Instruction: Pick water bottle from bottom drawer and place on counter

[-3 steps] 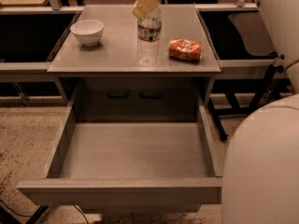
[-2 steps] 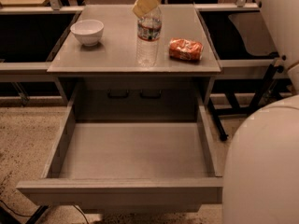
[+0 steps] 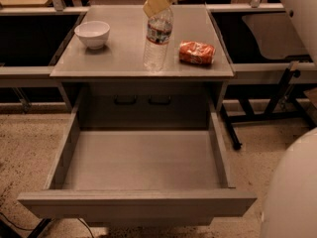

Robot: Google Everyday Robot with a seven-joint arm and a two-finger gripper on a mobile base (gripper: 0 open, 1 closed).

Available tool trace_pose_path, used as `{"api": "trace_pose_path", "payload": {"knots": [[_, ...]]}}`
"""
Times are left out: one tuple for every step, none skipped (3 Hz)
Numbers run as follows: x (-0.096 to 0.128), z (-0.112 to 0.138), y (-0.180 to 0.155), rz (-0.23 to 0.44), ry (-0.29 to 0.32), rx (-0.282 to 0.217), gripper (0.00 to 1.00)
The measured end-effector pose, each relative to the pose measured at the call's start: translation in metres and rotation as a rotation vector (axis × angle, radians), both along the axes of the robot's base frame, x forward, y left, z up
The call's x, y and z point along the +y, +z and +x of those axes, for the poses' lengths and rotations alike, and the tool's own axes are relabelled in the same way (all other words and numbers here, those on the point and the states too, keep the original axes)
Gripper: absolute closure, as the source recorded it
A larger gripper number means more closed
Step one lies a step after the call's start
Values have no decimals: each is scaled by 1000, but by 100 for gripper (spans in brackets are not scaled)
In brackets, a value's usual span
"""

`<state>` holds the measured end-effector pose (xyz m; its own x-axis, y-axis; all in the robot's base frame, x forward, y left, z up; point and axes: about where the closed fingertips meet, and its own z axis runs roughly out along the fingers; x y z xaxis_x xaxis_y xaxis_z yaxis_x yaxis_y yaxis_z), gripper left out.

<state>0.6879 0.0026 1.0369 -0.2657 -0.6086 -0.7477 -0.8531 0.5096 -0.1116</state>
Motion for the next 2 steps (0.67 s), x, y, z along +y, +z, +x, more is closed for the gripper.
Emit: {"api": "trace_pose_path", "payload": {"knots": [[-1, 2, 0, 30, -56, -9, 100], [-3, 6, 1, 12, -125, -19, 100]]}}
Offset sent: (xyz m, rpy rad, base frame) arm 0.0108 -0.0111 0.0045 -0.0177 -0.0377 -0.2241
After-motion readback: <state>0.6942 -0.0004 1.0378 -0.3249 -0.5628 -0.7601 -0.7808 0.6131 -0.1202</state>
